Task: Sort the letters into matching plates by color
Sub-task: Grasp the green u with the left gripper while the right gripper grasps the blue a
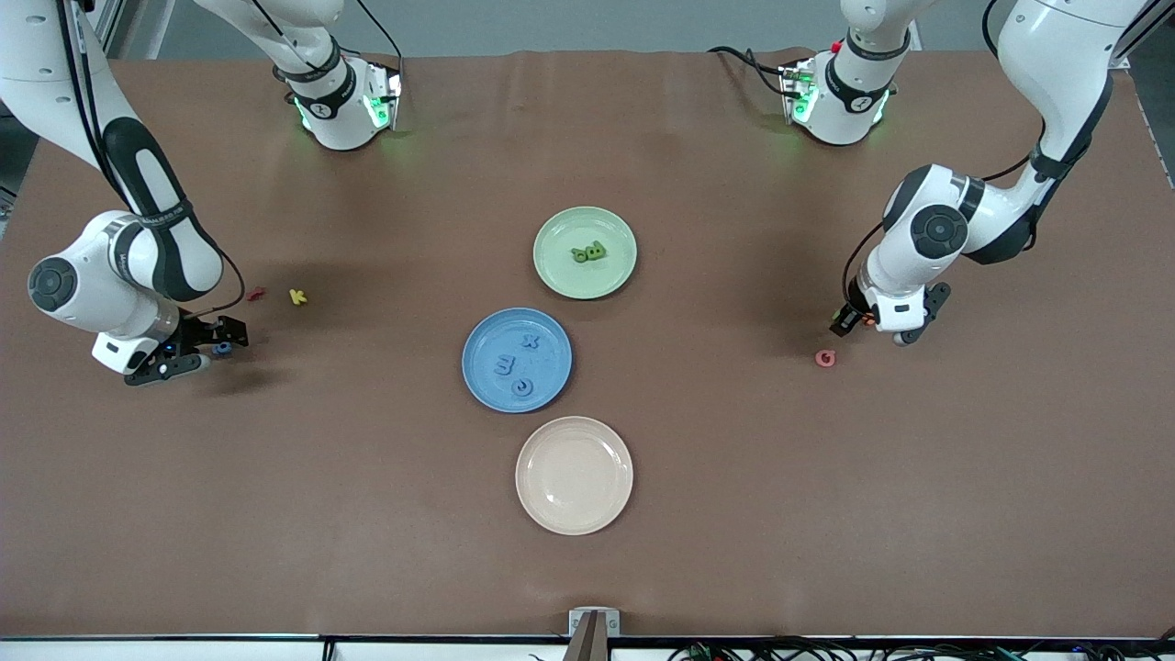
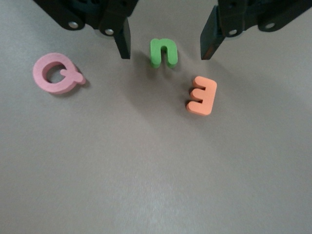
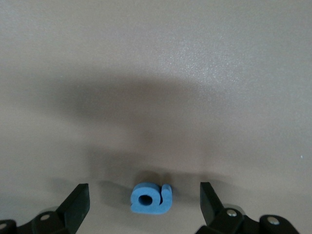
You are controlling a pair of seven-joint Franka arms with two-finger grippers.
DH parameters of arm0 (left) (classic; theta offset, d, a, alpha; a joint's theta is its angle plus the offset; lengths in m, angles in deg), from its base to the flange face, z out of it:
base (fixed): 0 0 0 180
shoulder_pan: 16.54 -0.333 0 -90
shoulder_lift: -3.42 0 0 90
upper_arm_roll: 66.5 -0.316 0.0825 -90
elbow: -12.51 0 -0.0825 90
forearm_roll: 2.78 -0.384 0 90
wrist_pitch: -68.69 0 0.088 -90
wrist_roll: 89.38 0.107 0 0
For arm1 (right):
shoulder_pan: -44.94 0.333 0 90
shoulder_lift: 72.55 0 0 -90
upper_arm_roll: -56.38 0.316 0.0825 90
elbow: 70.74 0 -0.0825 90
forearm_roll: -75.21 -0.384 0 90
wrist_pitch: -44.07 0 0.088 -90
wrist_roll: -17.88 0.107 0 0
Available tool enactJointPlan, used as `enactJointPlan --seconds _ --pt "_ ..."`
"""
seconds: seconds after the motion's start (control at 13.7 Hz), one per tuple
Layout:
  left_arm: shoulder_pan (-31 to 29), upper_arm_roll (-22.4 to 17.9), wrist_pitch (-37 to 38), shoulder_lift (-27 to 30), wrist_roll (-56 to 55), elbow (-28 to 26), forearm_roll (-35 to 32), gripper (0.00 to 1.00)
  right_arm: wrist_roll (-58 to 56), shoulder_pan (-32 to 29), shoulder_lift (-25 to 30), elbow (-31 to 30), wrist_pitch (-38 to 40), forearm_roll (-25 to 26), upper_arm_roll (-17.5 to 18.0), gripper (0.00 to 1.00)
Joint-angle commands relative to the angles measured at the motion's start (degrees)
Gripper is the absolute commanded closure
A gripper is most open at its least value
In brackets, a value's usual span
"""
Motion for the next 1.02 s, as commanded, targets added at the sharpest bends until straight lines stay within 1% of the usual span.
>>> enactJointPlan --seconds 0.0,0.07,0.15,0.22,0.37,0.44,0.58,0.66,0.73,0.8,0.95 --pt "-1.2 0.2 -1.8 -0.5 0.0 -0.7 -1.4 0.36 -1.8 -2.0 -0.5 -0.4 -1.5 0.6 1.1 0.00" --pt "-1.5 0.2 -2.1 -0.8 0.0 -0.7 -1.5 0.37 -1.8 -2.0 -0.7 -0.4 -1.4 0.6 1.1 0.00" --pt "-1.5 0.2 -2.2 -0.9 0.0 -0.7 -1.5 0.37 -1.8 -2.0 -0.7 -0.5 -1.5 0.6 1.1 0.04" --pt "-1.5 0.2 -2.2 -0.9 0.0 -0.7 -2.1 0.38 -2.0 -2.1 -0.8 -0.5 -1.4 0.6 1.1 0.11" --pt "-1.6 0.2 -2.4 -1.7 -0.1 -0.6 -3.1 0.38 -2.5 -2.1 -0.8 -0.5 -1.1 0.6 1.1 0.34" --pt "-1.6 0.2 -2.9 -1.9 -0.1 -0.6 -3.2 0.39 -2.8 -2.1 -0.8 -0.5 -1.1 0.6 1.1 0.43" --pt "-1.6 0.2 -3.0 -2.5 -0.1 -0.5 -3.2 0.45 -2.8 -2.3 -1.1 -0.5 -1.1 0.6 1.1 0.58" --pt "-1.6 0.2 -3.0 -2.6 -0.1 -0.5 -3.5 0.49 -2.8 -2.3 -1.2 -0.5 -1.1 0.6 1.1 0.64" --pt "-1.6 0.2 -3.0 -2.7 -0.1 -0.5 -3.6 0.54 -2.8 -2.3 -1.2 -0.4 -1.1 0.6 1.1 0.69" --pt "-1.6 0.2 -3.0 -2.7 -0.1 -0.5 -4.0 0.66 -2.8 -2.3 -1.2 -0.4 -1.1 0.6 1.1 0.72" --pt "-1.6 0.2 -3.0 -2.4 -0.7 -0.3 -4.0 1.00 -2.7 -2.3 -1.2 -0.4 -0.9 0.6 1.2 0.75"
